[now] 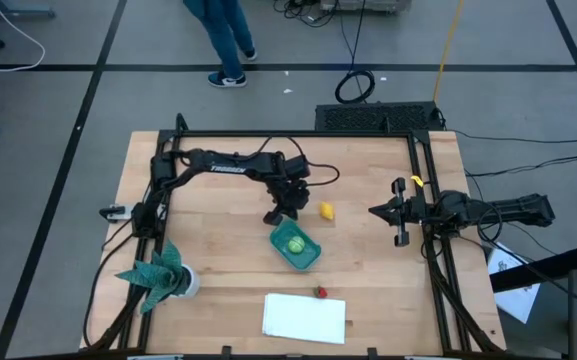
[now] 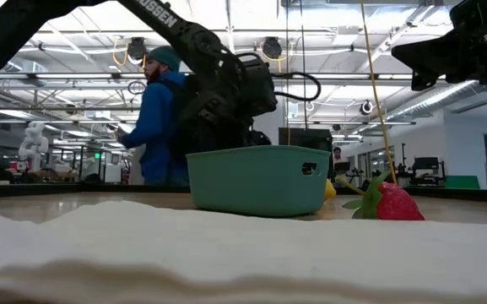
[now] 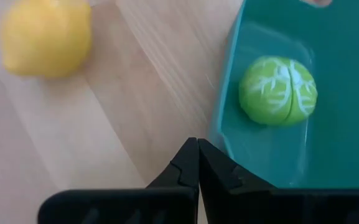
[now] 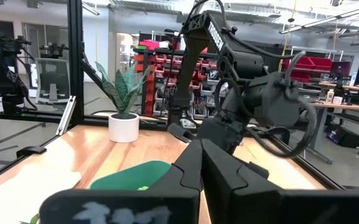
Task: Pick and placing Produce into tupperware
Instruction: Adjust the green bin
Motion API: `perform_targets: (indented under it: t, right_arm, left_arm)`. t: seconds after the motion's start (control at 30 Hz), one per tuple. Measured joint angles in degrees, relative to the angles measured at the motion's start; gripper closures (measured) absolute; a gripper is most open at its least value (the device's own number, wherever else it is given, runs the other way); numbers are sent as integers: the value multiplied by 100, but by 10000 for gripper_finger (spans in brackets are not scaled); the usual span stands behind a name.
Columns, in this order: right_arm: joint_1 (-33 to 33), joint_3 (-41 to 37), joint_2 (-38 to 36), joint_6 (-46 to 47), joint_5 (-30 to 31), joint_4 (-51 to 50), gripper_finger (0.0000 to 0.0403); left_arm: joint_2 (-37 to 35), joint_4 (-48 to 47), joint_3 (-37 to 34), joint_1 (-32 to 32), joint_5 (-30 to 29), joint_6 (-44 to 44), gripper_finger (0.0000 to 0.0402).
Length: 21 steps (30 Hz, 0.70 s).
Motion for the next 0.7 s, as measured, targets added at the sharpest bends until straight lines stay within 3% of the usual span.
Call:
perform_targets:
  t: [0.7]
  right_arm:
    - [-1, 0, -1, -1, 1, 11, 403]
  left_arm:
    - [0, 105, -314, -297, -207, -338, 401]
